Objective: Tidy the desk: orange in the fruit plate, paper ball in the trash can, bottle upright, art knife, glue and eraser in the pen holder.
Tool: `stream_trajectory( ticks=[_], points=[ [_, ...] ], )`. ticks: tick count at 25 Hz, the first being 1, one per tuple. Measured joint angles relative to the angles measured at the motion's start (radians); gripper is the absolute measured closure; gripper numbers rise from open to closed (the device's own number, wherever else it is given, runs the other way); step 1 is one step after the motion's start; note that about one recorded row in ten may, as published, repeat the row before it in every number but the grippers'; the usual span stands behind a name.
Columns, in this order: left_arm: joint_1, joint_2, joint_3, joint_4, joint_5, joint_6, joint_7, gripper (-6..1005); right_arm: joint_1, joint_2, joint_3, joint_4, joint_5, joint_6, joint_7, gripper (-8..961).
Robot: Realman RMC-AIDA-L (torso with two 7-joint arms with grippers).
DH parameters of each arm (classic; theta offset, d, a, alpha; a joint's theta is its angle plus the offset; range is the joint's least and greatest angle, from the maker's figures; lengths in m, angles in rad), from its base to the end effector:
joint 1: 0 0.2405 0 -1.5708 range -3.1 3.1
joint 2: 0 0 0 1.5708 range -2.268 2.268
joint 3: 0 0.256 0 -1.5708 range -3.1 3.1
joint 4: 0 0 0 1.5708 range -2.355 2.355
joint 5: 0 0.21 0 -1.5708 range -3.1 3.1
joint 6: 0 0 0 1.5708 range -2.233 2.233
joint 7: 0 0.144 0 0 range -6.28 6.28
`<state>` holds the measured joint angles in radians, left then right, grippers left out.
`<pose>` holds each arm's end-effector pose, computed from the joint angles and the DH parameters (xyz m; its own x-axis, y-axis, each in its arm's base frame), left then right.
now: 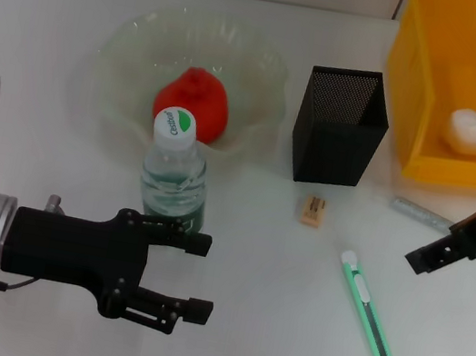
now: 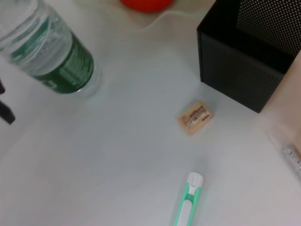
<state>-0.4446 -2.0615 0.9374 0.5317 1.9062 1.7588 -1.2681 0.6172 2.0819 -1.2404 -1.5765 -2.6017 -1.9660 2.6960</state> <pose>-0.2635 0.2601 -0.0331 0.7897 0.3705 0.4891 0.3311 -0.9284 0.1688 0.1591 0.3201 0.0475 0.6071 -0.7537 0.2516 -0.6510 -0.6534 -0.3863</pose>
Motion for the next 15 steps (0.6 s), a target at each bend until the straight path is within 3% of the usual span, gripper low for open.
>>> stream_trajectory(
  ticks=[8, 15],
  points=[
    [-0.018, -0.003, 0.0, -0.001, 0.02, -0.021, -0.001, 129, -0.006, 0.001, -0.16, 0.147, -0.02, 0.2, 0.175, 212],
    [-0.023, -0.003, 0.015, -0.002, 0.04, -0.022, -0.002, 129, 0.021, 0.003, -0.181, 0.254, -0.019, 0.282, 0.191, 212]
  ],
)
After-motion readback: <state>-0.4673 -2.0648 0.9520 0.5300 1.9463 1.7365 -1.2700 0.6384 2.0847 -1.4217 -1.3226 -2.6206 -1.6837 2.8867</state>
